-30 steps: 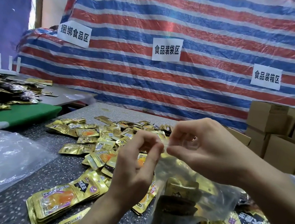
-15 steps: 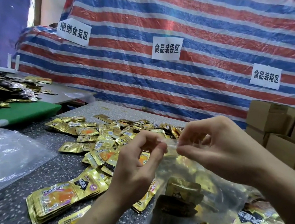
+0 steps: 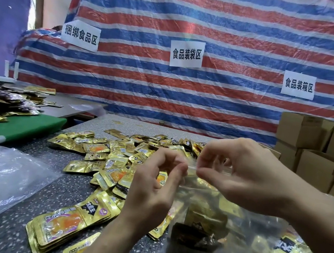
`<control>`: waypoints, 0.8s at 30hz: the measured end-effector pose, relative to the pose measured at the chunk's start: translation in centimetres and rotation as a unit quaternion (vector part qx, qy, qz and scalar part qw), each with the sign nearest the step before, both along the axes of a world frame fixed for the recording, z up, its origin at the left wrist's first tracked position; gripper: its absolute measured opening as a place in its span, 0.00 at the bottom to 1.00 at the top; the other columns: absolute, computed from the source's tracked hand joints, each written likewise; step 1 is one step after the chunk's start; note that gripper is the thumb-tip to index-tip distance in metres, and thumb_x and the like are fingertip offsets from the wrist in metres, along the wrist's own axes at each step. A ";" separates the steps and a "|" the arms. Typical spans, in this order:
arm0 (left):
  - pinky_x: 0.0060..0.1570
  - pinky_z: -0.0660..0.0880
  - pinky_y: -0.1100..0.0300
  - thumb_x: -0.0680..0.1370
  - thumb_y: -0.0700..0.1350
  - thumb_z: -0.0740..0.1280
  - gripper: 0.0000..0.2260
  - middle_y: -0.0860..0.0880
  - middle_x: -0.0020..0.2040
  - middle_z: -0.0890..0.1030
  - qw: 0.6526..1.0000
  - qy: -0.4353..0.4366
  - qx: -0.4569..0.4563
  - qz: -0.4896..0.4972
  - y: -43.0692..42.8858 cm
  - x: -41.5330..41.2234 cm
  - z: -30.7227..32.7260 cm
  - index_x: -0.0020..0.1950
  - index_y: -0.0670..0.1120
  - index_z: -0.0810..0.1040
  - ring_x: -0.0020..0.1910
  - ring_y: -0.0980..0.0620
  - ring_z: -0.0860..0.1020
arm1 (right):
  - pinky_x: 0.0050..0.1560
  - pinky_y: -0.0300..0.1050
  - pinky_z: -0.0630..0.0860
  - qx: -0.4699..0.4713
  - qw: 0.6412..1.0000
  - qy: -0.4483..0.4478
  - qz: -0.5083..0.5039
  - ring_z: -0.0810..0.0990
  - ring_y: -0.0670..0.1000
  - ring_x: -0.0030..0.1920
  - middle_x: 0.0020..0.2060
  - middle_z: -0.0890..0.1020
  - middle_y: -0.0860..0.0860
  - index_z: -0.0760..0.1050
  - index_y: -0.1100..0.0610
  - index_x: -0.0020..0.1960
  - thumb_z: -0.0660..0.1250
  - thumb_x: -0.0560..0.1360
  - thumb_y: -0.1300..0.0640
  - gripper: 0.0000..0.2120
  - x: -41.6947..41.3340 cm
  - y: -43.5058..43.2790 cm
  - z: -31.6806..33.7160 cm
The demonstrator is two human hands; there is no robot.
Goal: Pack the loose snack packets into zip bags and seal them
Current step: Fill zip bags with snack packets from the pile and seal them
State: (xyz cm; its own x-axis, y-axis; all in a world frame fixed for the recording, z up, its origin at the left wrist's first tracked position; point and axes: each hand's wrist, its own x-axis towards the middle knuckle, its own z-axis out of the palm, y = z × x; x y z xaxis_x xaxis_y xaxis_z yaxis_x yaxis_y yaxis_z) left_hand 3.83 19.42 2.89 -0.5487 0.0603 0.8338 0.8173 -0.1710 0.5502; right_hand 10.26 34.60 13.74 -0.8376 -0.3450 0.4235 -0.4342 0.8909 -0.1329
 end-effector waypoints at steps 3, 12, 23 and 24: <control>0.31 0.72 0.56 0.79 0.40 0.65 0.04 0.50 0.37 0.77 1.000 -0.002 -0.004 0.021 -0.1 0.0 0.0 0.45 0.47 0.76 0.36 0.52 0.76 | 0.42 0.46 0.77 0.004 1.000 0.015 0.002 0.78 0.41 0.41 0.35 0.79 0.38 0.79 0.43 0.43 0.70 0.74 0.44 0.05 -0.2 -0.6 -0.3; 0.40 0.75 0.65 0.78 0.44 0.67 0.02 0.52 0.39 0.81 0.999 -0.032 -0.010 -0.012 -0.2 0.0 0.3 0.46 0.49 0.79 0.38 0.55 0.79 | 0.42 0.50 0.78 -0.023 0.999 0.032 0.004 0.78 0.42 0.39 0.34 0.80 0.39 0.80 0.45 0.42 0.72 0.74 0.48 0.03 -0.4 -0.7 -0.4; 0.39 0.76 0.65 0.78 0.48 0.66 0.03 0.49 0.38 0.80 0.997 -0.035 0.072 0.001 -0.9 -0.9 0.4 0.45 0.50 0.78 0.35 0.54 0.78 | 0.41 0.47 0.80 -0.078 0.996 -0.040 0.014 0.82 0.45 0.37 0.36 0.85 0.44 0.83 0.47 0.39 0.73 0.67 0.43 0.08 2.2 3.3 0.5; 0.38 0.75 0.65 0.78 0.48 0.66 0.05 0.49 0.37 0.80 0.995 -0.036 0.087 -0.003 -1.0 -1.0 0.5 0.46 0.49 0.78 0.35 0.54 0.78 | 0.40 0.47 0.80 -0.108 0.993 -0.039 0.027 0.83 0.46 0.37 0.36 0.85 0.44 0.84 0.46 0.40 0.74 0.67 0.43 0.07 2.5 3.9 0.4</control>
State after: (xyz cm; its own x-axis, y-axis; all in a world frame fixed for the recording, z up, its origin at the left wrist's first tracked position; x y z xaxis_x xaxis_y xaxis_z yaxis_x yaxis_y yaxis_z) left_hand 2.82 18.40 3.42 -0.6082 -0.0790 0.7898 0.7750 -0.2740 0.5694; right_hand 12.74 38.45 14.11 -0.8533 -0.2979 0.4279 -0.4615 0.8135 -0.3538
